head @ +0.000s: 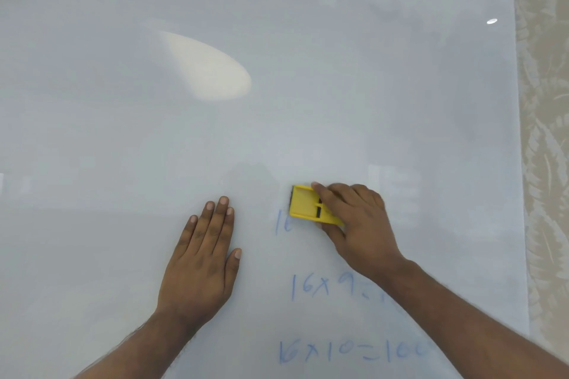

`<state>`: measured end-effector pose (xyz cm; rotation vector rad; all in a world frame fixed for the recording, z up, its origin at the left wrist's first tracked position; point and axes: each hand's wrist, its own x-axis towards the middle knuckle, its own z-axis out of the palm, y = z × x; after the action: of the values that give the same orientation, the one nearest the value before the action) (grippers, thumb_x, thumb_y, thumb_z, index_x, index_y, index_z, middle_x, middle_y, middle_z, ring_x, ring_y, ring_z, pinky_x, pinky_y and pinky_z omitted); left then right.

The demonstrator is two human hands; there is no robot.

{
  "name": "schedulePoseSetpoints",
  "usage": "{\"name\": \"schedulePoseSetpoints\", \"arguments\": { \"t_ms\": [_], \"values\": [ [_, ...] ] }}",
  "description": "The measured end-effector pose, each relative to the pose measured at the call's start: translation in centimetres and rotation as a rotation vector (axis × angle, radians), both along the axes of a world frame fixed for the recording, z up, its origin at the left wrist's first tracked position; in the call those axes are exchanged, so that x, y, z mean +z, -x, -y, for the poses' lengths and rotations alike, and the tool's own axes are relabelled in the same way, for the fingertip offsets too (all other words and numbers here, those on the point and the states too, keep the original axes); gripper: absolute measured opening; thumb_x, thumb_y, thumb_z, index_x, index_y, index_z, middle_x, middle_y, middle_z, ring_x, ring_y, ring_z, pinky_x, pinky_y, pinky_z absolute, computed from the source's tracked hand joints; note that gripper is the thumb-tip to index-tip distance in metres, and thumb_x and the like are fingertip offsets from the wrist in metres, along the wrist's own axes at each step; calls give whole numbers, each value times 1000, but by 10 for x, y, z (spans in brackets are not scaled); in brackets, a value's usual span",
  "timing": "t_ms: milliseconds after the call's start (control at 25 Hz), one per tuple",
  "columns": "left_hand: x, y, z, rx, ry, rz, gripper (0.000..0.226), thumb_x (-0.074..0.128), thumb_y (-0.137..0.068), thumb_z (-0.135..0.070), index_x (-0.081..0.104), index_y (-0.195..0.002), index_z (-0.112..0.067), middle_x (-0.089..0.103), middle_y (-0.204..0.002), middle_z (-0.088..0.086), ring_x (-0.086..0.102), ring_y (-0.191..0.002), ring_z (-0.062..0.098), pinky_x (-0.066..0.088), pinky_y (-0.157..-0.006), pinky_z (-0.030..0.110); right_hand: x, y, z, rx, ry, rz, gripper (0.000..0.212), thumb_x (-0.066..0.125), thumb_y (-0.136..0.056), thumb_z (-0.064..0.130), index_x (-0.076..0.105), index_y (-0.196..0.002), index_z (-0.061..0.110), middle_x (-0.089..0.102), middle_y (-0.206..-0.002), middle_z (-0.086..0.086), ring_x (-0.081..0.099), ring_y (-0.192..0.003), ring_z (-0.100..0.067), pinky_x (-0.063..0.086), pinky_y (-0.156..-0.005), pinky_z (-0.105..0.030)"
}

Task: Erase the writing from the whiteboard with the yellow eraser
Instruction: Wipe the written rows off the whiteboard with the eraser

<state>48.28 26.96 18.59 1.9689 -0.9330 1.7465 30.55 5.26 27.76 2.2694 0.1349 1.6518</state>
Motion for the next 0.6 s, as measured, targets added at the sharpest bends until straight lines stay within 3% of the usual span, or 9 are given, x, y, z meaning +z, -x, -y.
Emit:
{"name": "schedulePoseSetpoints", "arguments": {
  "t_ms": [360,600],
  "values": [
    [-20,0,-3,-11,-18,-19,65,33,-101,-34,23,-157,-3,18,-169,10,18,-156,26,13,-127,44,-44,10,3,-45,184,-155,57,62,-88,32,45,-142,24,58,-119,4,54,-97,-24,42,-87,-37],
    [-36,0,-1,-18,1,-64,66,32,-101,-35,22,-158,-4,17,-169,9,17,-156,26,11,-127,43,-13,0,-9,-17,-5,-16,59,69,-85,27,48,-141,24,60,-117,2,53,-96,-25,42,-84,-38]
  ]
}}
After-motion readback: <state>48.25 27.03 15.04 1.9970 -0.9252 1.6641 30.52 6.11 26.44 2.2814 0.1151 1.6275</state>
